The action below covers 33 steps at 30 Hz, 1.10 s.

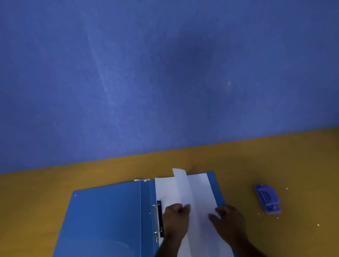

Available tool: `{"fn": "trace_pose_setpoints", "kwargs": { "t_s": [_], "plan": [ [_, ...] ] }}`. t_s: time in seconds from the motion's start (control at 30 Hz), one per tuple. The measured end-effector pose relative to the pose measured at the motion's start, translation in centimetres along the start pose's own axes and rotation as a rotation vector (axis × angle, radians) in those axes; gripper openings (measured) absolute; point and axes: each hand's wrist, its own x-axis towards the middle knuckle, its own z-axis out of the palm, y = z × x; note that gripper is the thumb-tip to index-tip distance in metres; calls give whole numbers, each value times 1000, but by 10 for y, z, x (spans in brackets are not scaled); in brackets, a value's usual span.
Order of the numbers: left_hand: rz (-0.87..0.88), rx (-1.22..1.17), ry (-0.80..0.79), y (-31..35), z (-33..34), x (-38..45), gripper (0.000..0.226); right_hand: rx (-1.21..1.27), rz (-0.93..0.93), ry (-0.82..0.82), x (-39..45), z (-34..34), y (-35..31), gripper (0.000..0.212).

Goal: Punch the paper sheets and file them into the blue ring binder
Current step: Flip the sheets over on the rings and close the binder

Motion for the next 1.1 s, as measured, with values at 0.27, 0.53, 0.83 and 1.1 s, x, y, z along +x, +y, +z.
{"fn": "trace_pose_setpoints", "kwargs": {
  "t_s": [0.27, 0.53, 0.83, 1.1],
  "plan": [
    [-11, -100, 128, -16, -54, 10, 35, -123, 197, -37, 10, 6, 6, 93],
    [-32, 37, 290, -39, -112, 20, 30, -89, 268, 3, 20, 18, 8, 84],
    [-73, 138, 325, -58, -135, 21, 43, 73, 254, 101, 5, 9, -10, 39],
    [-7, 53, 280, -53, -123, 17, 39, 107, 284, 113, 2, 7, -10, 33]
  ]
}}
